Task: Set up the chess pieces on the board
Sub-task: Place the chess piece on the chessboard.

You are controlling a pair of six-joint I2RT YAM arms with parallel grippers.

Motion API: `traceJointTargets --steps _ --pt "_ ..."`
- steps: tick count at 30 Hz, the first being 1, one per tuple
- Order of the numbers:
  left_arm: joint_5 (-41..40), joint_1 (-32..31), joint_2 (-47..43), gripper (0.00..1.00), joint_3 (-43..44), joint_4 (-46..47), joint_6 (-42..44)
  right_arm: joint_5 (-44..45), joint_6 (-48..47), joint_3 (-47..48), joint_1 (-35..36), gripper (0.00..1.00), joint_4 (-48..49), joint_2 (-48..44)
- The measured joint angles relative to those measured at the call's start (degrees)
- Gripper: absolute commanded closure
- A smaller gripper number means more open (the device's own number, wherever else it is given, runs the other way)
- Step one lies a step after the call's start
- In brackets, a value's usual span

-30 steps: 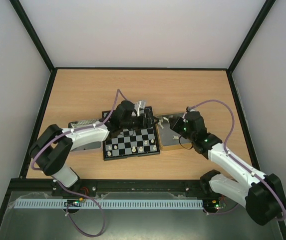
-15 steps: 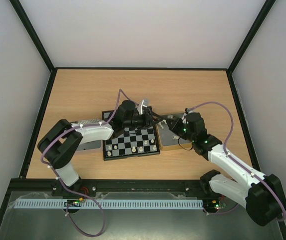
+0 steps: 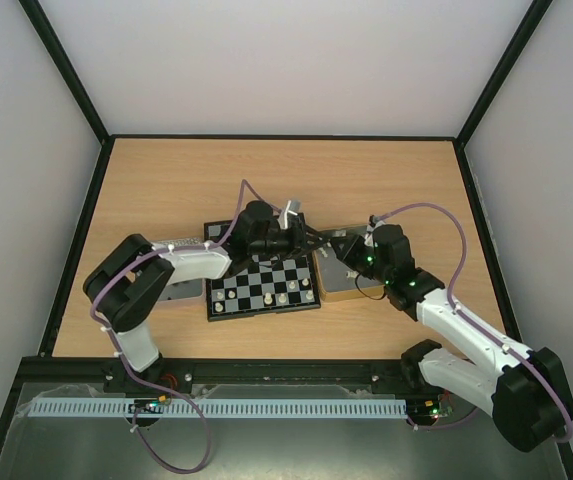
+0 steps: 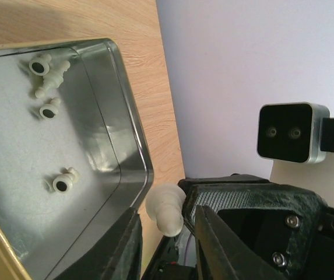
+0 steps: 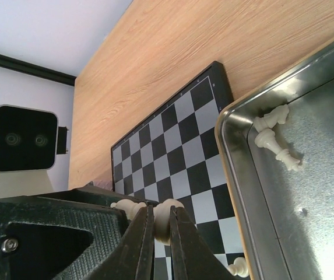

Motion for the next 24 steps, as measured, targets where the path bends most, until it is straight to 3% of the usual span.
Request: traceJointTargets --steps 11,17,24 --pt "0.2 0.48 0.57 0.79 0.59 0.39 -0.39 -1.2 0.04 0.0 0.0 0.93 0.96 1.16" --pt "0.11 0.57 0.87 0.93 0.61 0.0 0.42 -1.6 -0.17 0.0 -0.02 0.92 1.22 1.42" --pt "-1.73 0.57 0.68 0.93 1.57 -4.17 4.76 -0.52 -0.63 0.02 0.0 0.68 0.66 1.36"
